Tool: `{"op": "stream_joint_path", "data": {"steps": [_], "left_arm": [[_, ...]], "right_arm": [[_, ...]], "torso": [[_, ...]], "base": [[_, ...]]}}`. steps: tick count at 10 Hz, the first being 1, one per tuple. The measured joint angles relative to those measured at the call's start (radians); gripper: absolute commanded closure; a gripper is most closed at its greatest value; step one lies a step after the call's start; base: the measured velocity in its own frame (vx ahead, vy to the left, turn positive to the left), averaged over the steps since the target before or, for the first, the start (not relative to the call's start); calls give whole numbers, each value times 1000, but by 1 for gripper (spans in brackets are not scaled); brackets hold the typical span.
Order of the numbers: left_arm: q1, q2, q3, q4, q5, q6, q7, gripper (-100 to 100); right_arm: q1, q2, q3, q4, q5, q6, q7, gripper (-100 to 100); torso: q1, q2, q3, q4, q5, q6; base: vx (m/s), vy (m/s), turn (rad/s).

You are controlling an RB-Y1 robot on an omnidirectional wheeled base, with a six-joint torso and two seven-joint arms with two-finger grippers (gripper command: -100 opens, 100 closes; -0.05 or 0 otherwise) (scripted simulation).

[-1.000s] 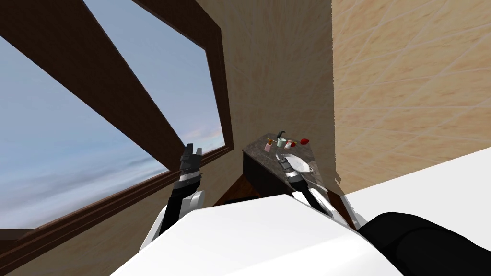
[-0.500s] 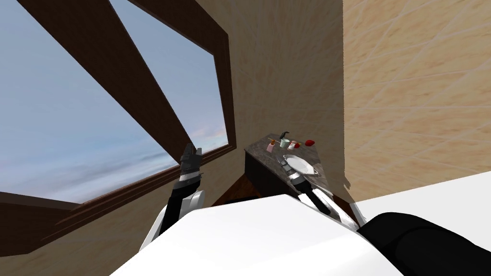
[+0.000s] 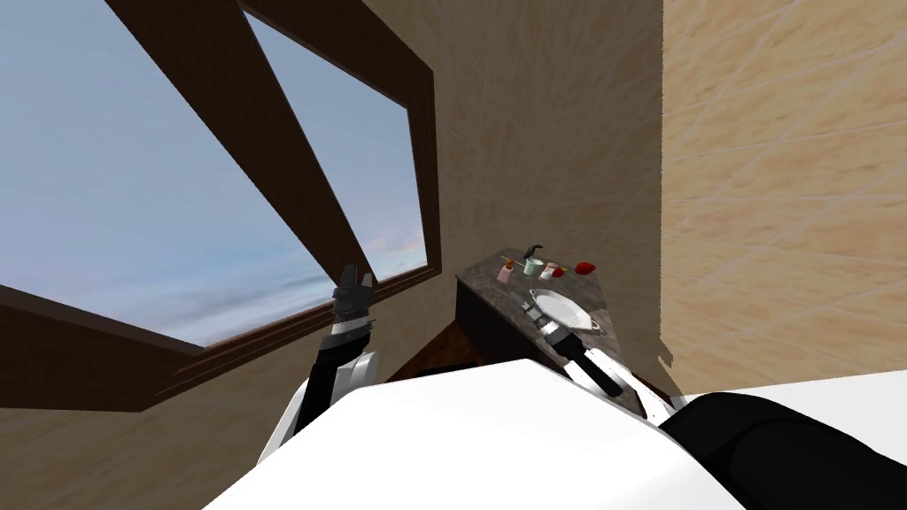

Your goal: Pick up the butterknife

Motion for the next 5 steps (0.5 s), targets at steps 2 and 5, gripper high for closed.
{"op": "stream_joint_path", "data": {"steps": [2,5], "left_arm": [[0,0,0,0,0,0,0,0],[0,0,0,0,0,0,0,0]], "right_arm": [[5,-66,2,38,13,7,-6,-100],[4,-138,11,106,29,-9,-2,-100]], "torso": [[0,0,0,0,0,-1],[0,-1,0,0,0,0]], "base": [[-7,-8,148],[-3,-6,105]]}}
